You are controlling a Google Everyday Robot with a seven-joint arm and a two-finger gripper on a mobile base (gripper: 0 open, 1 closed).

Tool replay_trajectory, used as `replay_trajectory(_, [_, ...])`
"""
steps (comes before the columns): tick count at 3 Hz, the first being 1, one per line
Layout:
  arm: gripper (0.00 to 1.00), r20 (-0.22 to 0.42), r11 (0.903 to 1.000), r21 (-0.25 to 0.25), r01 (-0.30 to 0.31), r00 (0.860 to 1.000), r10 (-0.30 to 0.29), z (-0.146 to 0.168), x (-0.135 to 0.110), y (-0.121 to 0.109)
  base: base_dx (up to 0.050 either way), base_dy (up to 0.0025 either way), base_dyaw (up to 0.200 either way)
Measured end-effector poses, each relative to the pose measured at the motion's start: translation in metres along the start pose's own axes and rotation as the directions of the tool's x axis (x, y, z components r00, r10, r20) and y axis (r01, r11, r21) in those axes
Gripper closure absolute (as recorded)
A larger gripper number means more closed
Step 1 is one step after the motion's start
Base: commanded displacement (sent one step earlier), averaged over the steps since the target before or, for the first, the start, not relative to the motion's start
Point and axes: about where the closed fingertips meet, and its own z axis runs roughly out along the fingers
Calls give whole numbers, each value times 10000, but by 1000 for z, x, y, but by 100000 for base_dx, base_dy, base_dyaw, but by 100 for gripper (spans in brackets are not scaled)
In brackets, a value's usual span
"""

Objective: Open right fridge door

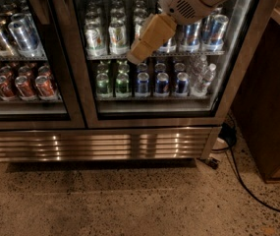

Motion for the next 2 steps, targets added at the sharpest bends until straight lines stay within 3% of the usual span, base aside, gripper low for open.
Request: replay_trajectory(2, [0, 437, 9941, 1018, 362, 9982, -408, 37, -28, -27, 0, 0, 0])
